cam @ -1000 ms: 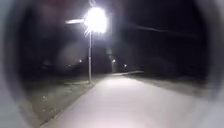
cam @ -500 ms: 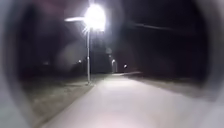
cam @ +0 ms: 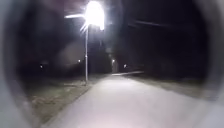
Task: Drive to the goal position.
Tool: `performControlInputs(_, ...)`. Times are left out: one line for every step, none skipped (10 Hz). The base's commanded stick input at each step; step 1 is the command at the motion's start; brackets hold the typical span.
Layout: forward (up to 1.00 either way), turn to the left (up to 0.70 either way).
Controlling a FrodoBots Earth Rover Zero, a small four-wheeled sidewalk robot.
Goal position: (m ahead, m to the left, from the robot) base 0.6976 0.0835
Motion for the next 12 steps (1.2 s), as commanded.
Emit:
performControlInputs(0.45, 0.00)
performControlInputs(0.45, 0.00)
performControlInputs(0.45, 0.00)
performControlInputs(0.45, 0.00)
performControlInputs(0.45, 0.00)
performControlInputs(0.39, 0.00)
performControlInputs(0.16, 0.00)
performControlInputs(0.00, 0.00)
performControlInputs(0.00, 0.00)
performControlInputs(0.00, 0.00)
performControlInputs(0.00, 0.00)
performControlInputs(0.00, 0.00)
